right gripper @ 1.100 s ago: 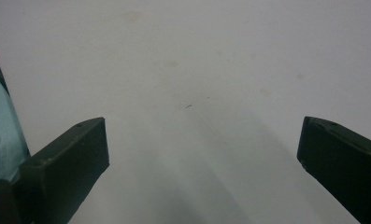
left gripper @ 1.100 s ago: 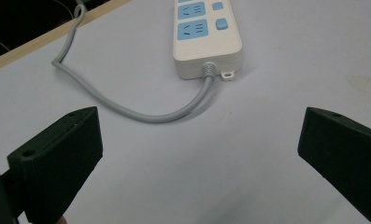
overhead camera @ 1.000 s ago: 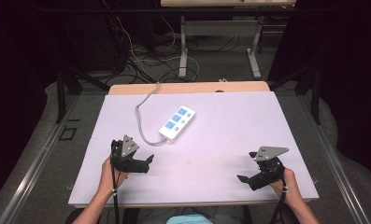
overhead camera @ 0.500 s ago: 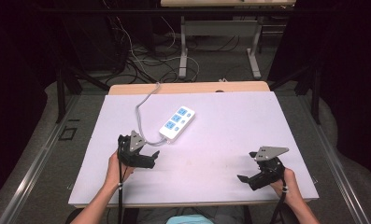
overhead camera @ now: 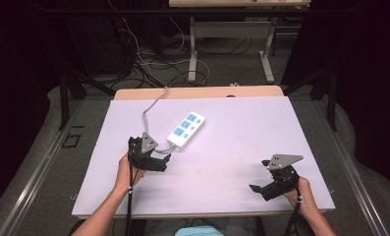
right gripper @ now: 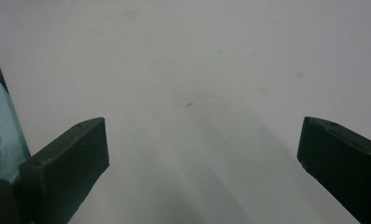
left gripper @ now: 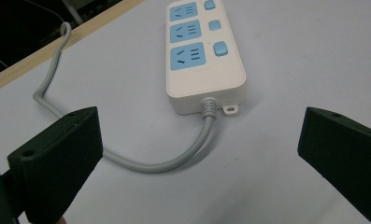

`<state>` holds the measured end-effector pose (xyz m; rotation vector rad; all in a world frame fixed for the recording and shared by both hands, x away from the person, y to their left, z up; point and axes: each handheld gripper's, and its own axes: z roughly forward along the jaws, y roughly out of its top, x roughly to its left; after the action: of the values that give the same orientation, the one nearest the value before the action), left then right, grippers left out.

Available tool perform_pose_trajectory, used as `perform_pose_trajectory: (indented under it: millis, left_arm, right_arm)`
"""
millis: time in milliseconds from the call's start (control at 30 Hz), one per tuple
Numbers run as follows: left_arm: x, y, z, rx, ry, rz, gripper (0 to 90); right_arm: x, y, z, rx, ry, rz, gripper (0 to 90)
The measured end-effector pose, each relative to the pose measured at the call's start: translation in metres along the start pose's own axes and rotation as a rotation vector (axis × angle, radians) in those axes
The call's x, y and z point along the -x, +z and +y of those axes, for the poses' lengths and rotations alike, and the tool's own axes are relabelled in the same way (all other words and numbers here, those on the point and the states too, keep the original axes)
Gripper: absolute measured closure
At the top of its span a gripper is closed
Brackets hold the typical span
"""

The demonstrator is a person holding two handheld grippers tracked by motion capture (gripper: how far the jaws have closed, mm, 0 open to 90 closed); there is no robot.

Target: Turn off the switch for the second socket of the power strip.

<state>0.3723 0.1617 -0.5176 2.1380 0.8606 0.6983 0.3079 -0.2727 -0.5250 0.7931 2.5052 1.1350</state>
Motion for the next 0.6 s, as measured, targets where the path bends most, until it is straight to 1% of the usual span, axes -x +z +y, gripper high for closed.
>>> perform_pose_trajectory:
  millis: [33,100,133,167,200,233,267,300,367,433,500,533,567,600]
  left_arm:
    - [-0.001,0.001,0.001,-0.004,0.005,-0.003,0.1]
    - [0.0,0.003,0.002,-0.001,-0.002,-0.006,0.2]
    - [-0.001,0.003,0.003,-0.007,0.005,-0.011,0.2]
    - [0.0,0.005,0.004,-0.002,0.001,-0.008,0.2]
    - [-0.001,0.005,0.005,-0.005,0.01,-0.009,0.2]
    - [-0.001,0.006,0.005,-0.001,0.005,-0.011,0.2]
    - [-0.001,0.007,0.006,-0.002,0.011,-0.012,0.2]
    - [-0.001,0.008,0.007,-0.004,0.002,-0.015,0.2]
    - [-0.001,0.01,0.008,-0.003,0.007,-0.015,0.2]
    - [-0.001,0.012,0.01,-0.006,0.0,-0.024,0.2]
    - [-0.002,0.014,0.012,-0.005,0.009,-0.025,0.1]
    - [-0.001,0.015,0.012,-0.002,-0.005,-0.027,0.1]
    - [-0.002,0.016,0.013,-0.002,0.001,-0.028,0.1]
    - [-0.002,0.016,0.014,-0.003,-0.002,-0.028,0.2]
  right_arm:
    - [0.0,0.0,0.0,0.004,0.0,-0.004,1.7]
    - [-0.001,0.0,0.0,0.004,-0.001,-0.009,1.7]
    - [-0.001,0.0,0.0,0.004,-0.001,-0.009,1.7]
    - [-0.001,0.0,0.0,0.001,-0.003,-0.011,1.7]
    - [-0.001,0.0,0.0,0.007,-0.003,-0.019,1.7]
    - [-0.001,0.0,0.0,0.007,-0.003,-0.019,1.7]
    - [-0.001,0.0,0.0,0.002,-0.005,-0.021,1.7]
    - [-0.001,0.0,0.0,-0.006,0.0,-0.003,1.7]
    - [0.0,0.0,0.0,-0.004,0.0,-0.004,1.7]
    - [0.0,0.001,0.001,-0.005,-0.007,-0.007,1.7]
    - [0.0,0.001,0.0,-0.003,-0.001,-0.01,1.7]
    - [0.0,0.001,0.0,-0.003,-0.001,-0.01,1.7]
    - [0.0,0.001,0.001,-0.007,-0.004,-0.006,1.7]
    - [-0.001,0.001,0.0,-0.002,-0.002,-0.012,1.7]
